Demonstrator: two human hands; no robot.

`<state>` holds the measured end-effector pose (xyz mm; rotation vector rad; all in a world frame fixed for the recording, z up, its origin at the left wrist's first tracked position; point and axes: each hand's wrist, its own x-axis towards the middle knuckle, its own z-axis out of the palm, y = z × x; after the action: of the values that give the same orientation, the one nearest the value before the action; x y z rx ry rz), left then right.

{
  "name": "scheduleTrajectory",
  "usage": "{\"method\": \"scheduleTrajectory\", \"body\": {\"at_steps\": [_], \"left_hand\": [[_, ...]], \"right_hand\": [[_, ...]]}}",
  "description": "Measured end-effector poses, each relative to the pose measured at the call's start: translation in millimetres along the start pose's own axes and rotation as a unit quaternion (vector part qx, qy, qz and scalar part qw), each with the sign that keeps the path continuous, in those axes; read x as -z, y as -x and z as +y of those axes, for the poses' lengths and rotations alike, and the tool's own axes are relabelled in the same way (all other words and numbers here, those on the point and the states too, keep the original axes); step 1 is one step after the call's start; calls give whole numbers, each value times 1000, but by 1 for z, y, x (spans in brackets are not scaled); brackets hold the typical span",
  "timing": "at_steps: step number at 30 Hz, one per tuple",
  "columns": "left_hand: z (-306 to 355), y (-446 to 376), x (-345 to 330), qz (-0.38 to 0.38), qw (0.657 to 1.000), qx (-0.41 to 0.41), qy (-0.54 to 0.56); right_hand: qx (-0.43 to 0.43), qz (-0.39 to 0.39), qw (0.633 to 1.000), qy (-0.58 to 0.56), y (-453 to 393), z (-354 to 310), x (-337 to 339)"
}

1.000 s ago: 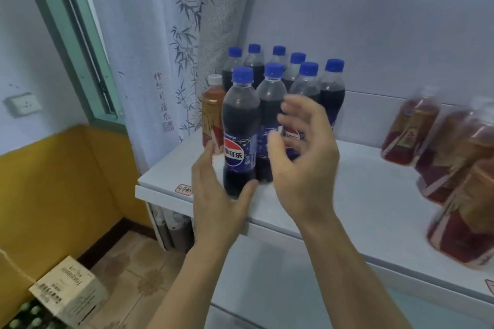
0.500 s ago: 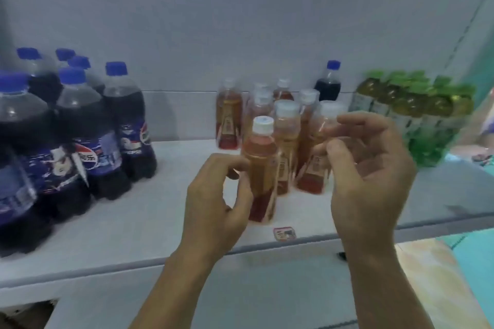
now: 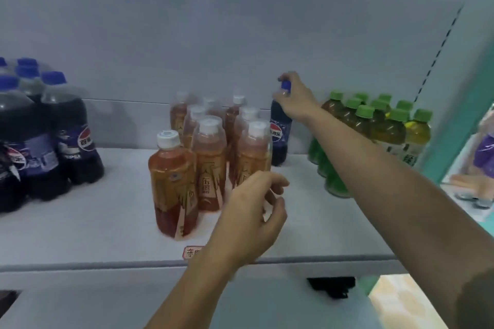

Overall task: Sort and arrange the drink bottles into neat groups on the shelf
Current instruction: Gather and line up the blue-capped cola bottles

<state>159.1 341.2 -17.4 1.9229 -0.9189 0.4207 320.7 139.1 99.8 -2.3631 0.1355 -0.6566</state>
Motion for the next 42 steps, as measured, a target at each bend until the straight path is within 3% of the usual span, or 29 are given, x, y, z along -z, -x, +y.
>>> {"method": "scheduleTrajectory", "body": {"at_steps": [3,6,9,11,13,17,20,24,28,31,35,39,42], "left_hand": [[-5,3,-26,12,999,41,10],[-4,6,-48,33,995,88,35],[6,7,-69,34,994,105,14],[16,5,-84,8,994,105,-38],[22,0,-94,29,993,68,-89],[29,-5,-93,101,990,-10,-100],[33,2,-76,130,987,-47,-88],[33,19,-34,167,981,-58,-81],[24,54,23,212,974,-42,-76],[13,86,68,256,964,-12,-77],[-8,123,126,296,948,32,-111],[-39,144,177,304,938,93,-141],[-69,145,208,296,936,145,-122]], "right_hand": [[17,119,988,-100,35,10,-3],[77,266,941,-196,100,17,0],[117,360,893,-243,168,25,25],[82,395,867,-293,206,29,52],[11,407,830,-381,235,30,78],[-70,384,772,-501,260,39,108],[-65,350,759,-544,266,32,114],[46,239,778,-579,270,4,97],[143,151,751,-627,268,-44,60],[160,88,738,-649,272,-90,21],[126,15,752,-647,279,-150,-36],[144,-10,777,-613,274,-208,-88],[125,-27,816,-563,253,-250,-132]]}}
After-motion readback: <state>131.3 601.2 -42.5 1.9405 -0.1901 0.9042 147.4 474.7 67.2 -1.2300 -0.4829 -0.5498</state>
